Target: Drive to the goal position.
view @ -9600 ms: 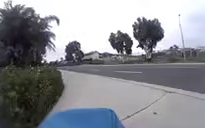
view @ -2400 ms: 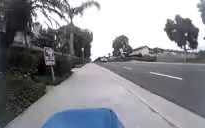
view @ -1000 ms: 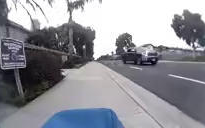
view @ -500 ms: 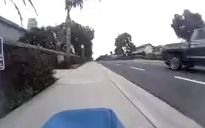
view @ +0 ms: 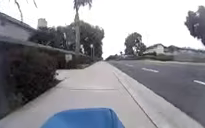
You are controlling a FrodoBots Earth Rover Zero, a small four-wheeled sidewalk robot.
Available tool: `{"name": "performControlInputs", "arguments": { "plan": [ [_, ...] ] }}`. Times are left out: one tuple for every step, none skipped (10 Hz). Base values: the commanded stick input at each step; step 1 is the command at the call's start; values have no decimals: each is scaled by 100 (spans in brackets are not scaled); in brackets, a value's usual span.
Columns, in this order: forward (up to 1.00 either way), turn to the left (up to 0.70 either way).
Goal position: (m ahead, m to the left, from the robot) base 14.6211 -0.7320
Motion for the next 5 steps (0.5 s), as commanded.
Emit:
{"name": "performControlInputs", "arguments": {
  "plan": [
    [100,0],
    [100,0],
    [100,0],
    [100,0],
    [100,0]
  ]
}}
